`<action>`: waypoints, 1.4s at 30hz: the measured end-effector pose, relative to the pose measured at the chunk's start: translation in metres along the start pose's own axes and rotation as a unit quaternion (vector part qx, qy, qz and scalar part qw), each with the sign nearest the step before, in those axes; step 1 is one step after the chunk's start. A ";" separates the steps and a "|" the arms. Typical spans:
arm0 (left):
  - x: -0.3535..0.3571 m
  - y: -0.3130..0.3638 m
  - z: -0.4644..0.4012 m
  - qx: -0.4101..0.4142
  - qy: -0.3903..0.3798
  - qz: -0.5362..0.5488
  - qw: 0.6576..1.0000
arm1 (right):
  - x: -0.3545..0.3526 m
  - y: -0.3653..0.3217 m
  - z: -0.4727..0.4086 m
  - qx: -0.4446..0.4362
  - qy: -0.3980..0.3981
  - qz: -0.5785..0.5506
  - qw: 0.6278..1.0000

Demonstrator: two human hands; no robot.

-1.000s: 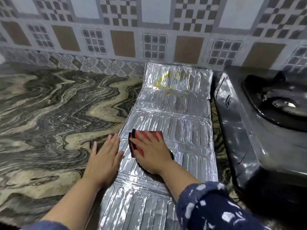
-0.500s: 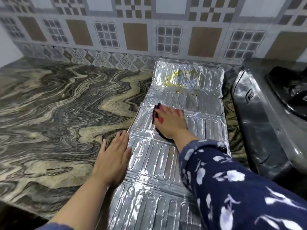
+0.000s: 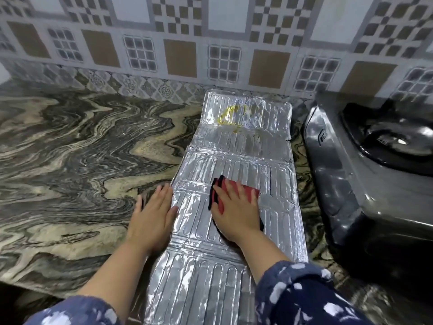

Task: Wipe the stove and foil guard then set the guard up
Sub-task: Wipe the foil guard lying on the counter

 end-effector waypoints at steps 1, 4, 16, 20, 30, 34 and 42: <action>0.000 -0.001 0.002 0.000 0.000 -0.002 1.000 | 0.001 -0.004 0.003 0.001 -0.003 -0.004 1.000; 0.000 -0.008 0.011 -0.002 0.002 -0.009 1.000 | 0.005 -0.017 0.012 0.002 -0.004 -0.014 1.000; -0.018 -0.017 0.023 0.013 -0.017 -0.037 0.999 | 0.000 -0.011 0.034 -0.105 -0.014 -0.013 0.994; -0.024 -0.016 -0.018 0.013 -0.012 -0.015 1.000 | 0.004 -0.013 0.026 -0.137 -0.023 -0.018 0.990; -0.003 -0.005 -0.087 0.007 -0.017 0.007 1.000 | 0.001 -0.008 -0.035 -0.127 -0.012 -0.010 0.992; -0.002 -0.005 -0.085 0.008 -0.001 0.006 1.000 | -0.006 -0.003 -0.086 -0.096 -0.010 0.000 0.995; -0.005 -0.002 -0.082 0.004 0.024 0.018 1.000 | -0.009 -0.029 -0.173 -0.060 0.001 0.002 0.998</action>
Point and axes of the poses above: each hand's wrist, its own z-axis away from the middle knuckle, its own x-axis out of the palm, y = z × x, the point moved 4 cm from there along -z, towards the middle knuckle
